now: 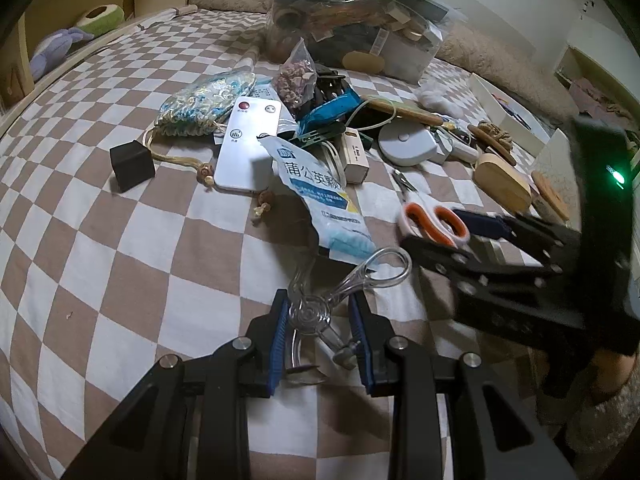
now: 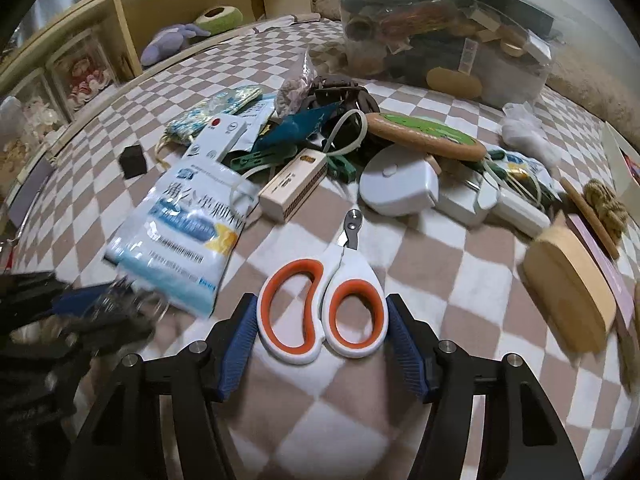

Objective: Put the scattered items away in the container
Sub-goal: 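Lift the clip with the left tool while right closes on the orange scissors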

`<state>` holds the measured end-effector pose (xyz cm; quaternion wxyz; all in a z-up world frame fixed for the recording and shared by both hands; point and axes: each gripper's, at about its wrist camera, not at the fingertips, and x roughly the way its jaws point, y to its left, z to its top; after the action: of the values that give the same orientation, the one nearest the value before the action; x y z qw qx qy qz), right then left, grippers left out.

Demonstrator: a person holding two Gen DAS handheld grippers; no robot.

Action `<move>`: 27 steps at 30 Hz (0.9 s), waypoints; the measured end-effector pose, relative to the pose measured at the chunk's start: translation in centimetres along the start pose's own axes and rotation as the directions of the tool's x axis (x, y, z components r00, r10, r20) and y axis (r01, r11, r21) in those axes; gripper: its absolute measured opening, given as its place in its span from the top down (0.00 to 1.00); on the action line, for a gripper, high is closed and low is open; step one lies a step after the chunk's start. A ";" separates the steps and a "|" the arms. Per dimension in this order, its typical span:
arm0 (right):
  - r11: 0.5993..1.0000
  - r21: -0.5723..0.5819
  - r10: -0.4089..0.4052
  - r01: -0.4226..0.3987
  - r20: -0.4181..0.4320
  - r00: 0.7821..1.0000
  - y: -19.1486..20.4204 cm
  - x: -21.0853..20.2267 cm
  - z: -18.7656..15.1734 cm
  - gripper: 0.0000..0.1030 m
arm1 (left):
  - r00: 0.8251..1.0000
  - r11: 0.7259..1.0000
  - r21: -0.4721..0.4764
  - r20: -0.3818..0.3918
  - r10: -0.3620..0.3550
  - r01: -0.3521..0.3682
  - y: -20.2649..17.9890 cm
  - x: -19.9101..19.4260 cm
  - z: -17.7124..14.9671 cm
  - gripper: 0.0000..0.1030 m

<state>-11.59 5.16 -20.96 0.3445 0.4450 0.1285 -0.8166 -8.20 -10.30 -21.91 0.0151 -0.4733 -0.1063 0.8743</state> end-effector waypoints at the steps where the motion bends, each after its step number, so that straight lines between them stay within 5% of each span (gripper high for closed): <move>1: 1.000 0.009 0.007 -0.007 -0.001 1.000 -0.2 -0.3 -0.3 0.37 | 1.000 1.000 0.002 0.001 0.000 0.000 0.0 0.0 0.0 0.71; 13: 0.985 0.162 0.057 -0.062 0.033 0.998 -1.5 -4.3 -4.9 0.37 | 0.997 0.994 -0.083 0.010 -0.073 0.073 -0.1 -1.1 -1.5 0.71; 27: 0.901 0.383 0.171 -0.204 0.117 0.978 -3.8 -7.9 -9.4 0.37 | 0.998 0.998 0.038 0.019 -0.060 0.059 -5.4 -1.9 -3.8 0.72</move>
<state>-5.31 16.30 -20.27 0.3299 0.4823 -0.0954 -0.8059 -4.42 -4.63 -21.28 0.0490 -0.4609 -0.1040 0.8800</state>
